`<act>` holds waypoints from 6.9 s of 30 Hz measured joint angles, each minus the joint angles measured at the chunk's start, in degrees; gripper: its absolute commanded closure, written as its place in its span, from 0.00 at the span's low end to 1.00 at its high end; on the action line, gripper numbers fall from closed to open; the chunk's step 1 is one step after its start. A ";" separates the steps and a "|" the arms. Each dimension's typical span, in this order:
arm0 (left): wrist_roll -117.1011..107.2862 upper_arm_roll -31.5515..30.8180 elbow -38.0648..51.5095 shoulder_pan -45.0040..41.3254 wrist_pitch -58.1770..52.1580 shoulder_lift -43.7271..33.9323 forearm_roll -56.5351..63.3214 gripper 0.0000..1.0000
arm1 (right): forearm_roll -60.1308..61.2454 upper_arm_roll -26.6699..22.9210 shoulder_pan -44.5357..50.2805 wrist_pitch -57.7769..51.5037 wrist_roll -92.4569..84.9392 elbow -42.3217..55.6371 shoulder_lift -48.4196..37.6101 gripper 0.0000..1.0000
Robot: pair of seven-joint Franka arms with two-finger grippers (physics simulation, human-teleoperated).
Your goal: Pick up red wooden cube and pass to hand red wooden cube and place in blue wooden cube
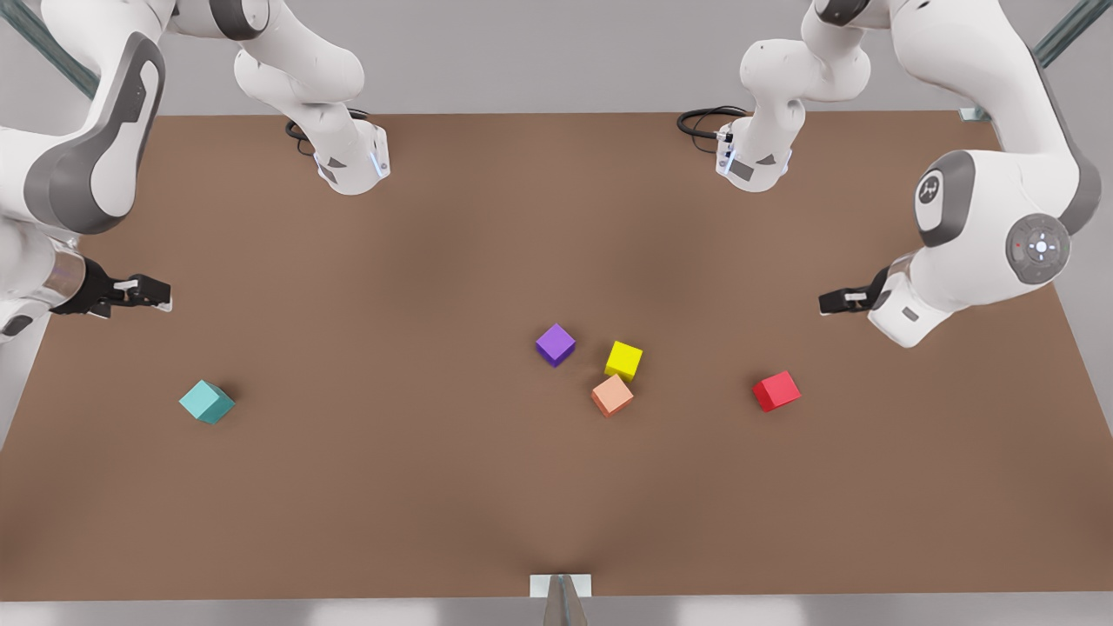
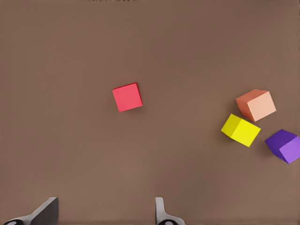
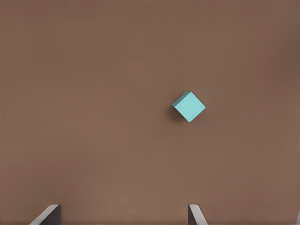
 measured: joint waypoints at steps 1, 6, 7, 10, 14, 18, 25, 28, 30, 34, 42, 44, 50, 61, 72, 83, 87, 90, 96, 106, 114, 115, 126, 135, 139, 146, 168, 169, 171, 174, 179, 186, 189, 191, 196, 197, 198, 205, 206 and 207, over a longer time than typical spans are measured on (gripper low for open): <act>-0.13 -0.01 -0.16 0.02 0.13 -0.10 0.01 0.00 | -0.02 0.01 -0.01 0.03 0.03 0.00 0.00 0.00; -2.50 0.36 -1.41 -0.74 5.65 8.95 -0.14 0.00 | -0.06 0.03 -0.02 0.13 0.18 -0.06 0.09 0.00; -3.53 0.75 -4.02 -0.70 8.65 10.50 -0.22 0.00 | -0.05 0.06 -0.06 0.15 0.20 -0.07 0.09 0.00; -7.50 1.54 -9.93 -0.35 17.17 11.95 -1.81 0.00 | 0.02 0.08 -0.12 0.17 0.27 -0.15 0.09 0.00; -12.81 1.73 -14.83 -0.35 27.93 14.82 -3.40 0.00 | 0.06 0.09 -0.11 0.16 0.34 -0.25 0.09 0.00; -16.14 1.74 -14.99 -0.41 34.37 18.53 -2.18 0.00 | 0.08 0.09 -0.19 0.13 0.37 -0.56 0.09 0.00; -17.92 1.65 -14.94 -0.72 39.07 21.51 -1.51 0.00 | -0.13 0.04 -0.02 0.10 0.38 -0.61 0.09 0.00; -17.99 1.60 -14.95 -1.13 39.90 22.80 -1.41 0.00 | -0.17 0.03 -0.02 -0.09 0.36 -0.99 0.03 0.00; -17.95 1.59 -14.95 -1.39 40.27 23.32 -1.38 0.00 | -0.27 0.04 0.08 -0.24 0.33 -1.14 0.01 0.00; -17.80 1.58 -14.96 -1.46 40.81 25.10 -1.35 0.00 | -0.44 0.01 0.24 -0.46 0.29 -1.55 -0.06 0.00; -17.58 1.59 -15.03 -1.40 41.96 27.41 -1.41 0.00 | -0.52 0.08 0.26 -0.57 0.25 -1.58 0.03 0.00; -17.54 1.60 -15.03 -1.39 42.24 27.88 -1.44 0.00 | -0.53 0.09 0.26 -0.57 0.26 -1.58 0.08 0.00; -17.58 1.57 -14.82 -1.38 42.90 28.73 -1.28 0.36 | -0.53 0.12 0.07 -0.62 0.25 -1.91 0.01 0.00; -19.25 -21.31 16.41 -0.67 24.55 32.21 -12.17 0.42 | 12.48 1.85 0.62 -0.58 -4.26 2.95 9.91 0.00; -10.12 -36.68 21.78 -2.23 36.36 43.07 -34.03 0.41 | 56.79 6.25 1.60 -0.94 -40.63 6.53 32.91 0.00; 11.72 -39.90 21.24 -1.89 44.37 46.86 -53.50 0.41 | 74.45 6.28 8.09 1.71 -75.12 5.88 37.02 0.00; 18.15 -39.96 20.89 -1.82 45.06 46.85 -54.39 0.41 | 80.69 6.29 10.46 3.01 -84.79 4.48 37.19 0.00; 22.31 -39.97 20.84 -1.89 45.37 47.15 -54.70 0.41 | 84.03 6.28 11.93 4.24 -90.76 3.95 37.40 0.00; 28.82 -39.97 20.83 -2.24 45.80 47.71 -56.34 0.41 | 89.02 6.47 14.41 7.42 -100.09 2.98 37.55 0.01; 33.92 -39.97 20.83 -2.63 46.24 48.09 -60.33 0.41 | 92.53 8.02 15.20 10.64 -110.13 -0.31 37.55 0.01; 35.97 -39.97 21.61 -3.36 47.11 48.97 -60.73 0.41 | 92.89 8.71 14.70 10.23 -114.96 -1.22 37.02 0.01; 36.17 -39.97 21.69 -3.43 47.25 49.01 -60.74 0.41 | 92.98 8.73 14.72 10.20 -115.40 -1.19 36.98 0.01; 37.74 -39.97 22.62 -4.02 48.17 49.62 -60.78 0.41 | 94.29 8.87 15.59 10.87 -118.72 -0.54 37.02 0.01; 38.38 -39.97 24.94 -6.17 50.64 51.09 -60.84 0.41 | 95.05 10.28 16.26 13.11 -120.19 -0.32 37.32 0.01; 38.46 -39.97 25.04 -6.37 51.36 51.08 -60.86 0.40 | 95.05 10.33 16.25 13.73 -120.64 -0.48 37.54 0.01; 38.60 -39.95 25.06 -6.36 51.88 51.15 -60.90 0.39 | 95.00 10.40 16.26 14.16 -121.23 -0.43 37.92 0.32; 32.78 -40.53 26.50 24.20 14.84 25.82 -4.63 0.00 | 40.00 -1.24 6.97 9.24 -103.57 -0.20 26.27 0.36; 31.41 -40.73 26.04 25.71 10.92 23.97 1.50 0.00 | 33.45 -2.79 6.82 9.26 -100.89 -0.01 26.30 0.36; 29.52 -20.11 8.44 15.28 8.68 8.65 5.44 0.00 | 22.21 -6.23 6.31 9.67 -95.97 0.06 26.59 0.36; 26.74 -7.27 1.22 5.65 6.15 1.62 6.52 0.00 | 11.89 -11.03 5.34 11.45 -89.58 -0.41 26.84 0.35; 22.97 -7.61 6.34 3.76 2.72 2.34 6.80 0.00 | 5.52 -12.39 2.62 19.13 -81.14 -2.06 28.25 0.35; 19.19 -7.88 7.72 5.46 1.46 3.64 6.09 0.00 | 4.25 -12.40 1.35 31.42 -72.83 -5.15 30.47 0.35; 17.96 -7.90 7.73 5.43 1.35 3.67 6.05 0.00 | 4.26 -12.33 0.56 34.12 -70.39 -7.33 30.24 0.35; 17.25 -7.89 7.73 5.40 1.30 3.67 6.04 0.00 | 4.41 -12.32 0.34 35.26 -68.98 -8.78 29.99 0.35; 15.79 -7.91 7.73 5.39 1.23 3.67 6.02 0.00 | 4.72 -12.22 -0.11 36.64 -66.08 -12.24 28.59 0.33; 15.54 -7.91 7.73 5.39 1.22 3.67 6.02 0.00 | 4.73 -12.18 -0.10 36.80 -65.59 -12.53 28.42 0.06; 15.31 -7.92 7.73 5.39 1.21 3.67 6.02 0.00 | 4.71 -12.12 -0.10 37.04 -65.10 -12.68 28.32 0.00; 14.02 -7.89 7.73 5.46 1.19 3.67 6.04 0.00 | 4.70 -11.86 0.30 36.81 -62.60 -12.51 26.31 0.00; 13.88 -7.88 7.73 5.45 1.18 3.67 6.04 0.00 | 4.69 -11.73 0.42 36.28 -62.33 -12.37 25.44 0.00; 13.74 -7.89 7.73 5.45 1.18 3.67 6.03 0.00 | 4.69 -11.46 0.51 35.62 -62.08 -12.25 24.27 0.00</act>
